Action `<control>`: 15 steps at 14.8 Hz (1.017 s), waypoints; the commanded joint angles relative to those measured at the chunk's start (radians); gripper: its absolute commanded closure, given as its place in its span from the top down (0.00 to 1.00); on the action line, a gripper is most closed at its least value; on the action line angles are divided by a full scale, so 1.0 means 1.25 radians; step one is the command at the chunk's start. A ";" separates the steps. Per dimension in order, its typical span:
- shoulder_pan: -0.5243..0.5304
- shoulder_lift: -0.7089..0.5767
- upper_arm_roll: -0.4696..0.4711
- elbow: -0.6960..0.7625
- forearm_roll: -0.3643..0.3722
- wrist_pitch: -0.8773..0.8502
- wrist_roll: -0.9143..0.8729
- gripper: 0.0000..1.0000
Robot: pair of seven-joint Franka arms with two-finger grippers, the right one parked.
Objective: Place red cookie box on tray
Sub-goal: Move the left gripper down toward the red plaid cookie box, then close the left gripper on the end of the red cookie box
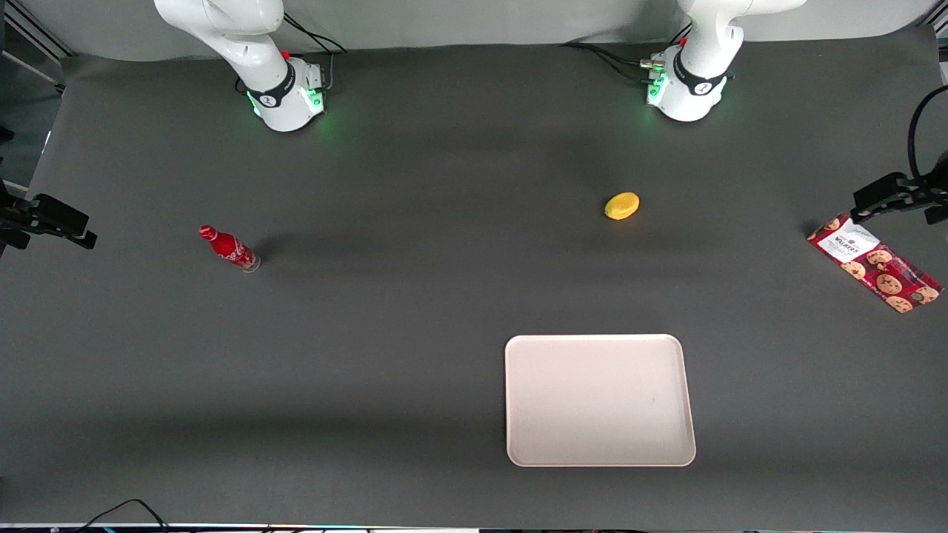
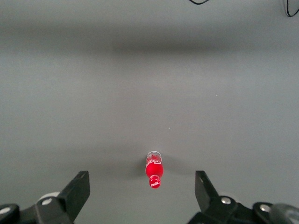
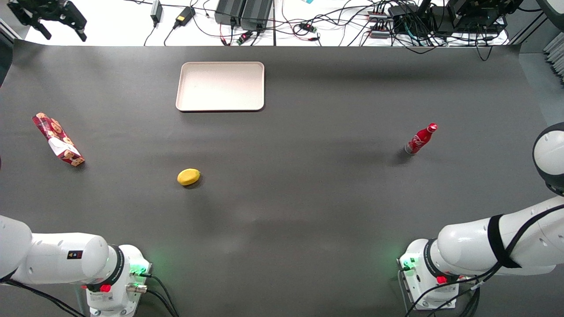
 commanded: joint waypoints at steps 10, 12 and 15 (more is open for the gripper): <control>0.034 0.092 0.329 -0.278 -0.062 0.323 -0.005 1.00; 0.065 0.139 0.334 -0.324 -0.065 0.426 0.000 1.00; 0.098 0.220 0.334 -0.347 -0.099 0.520 0.007 1.00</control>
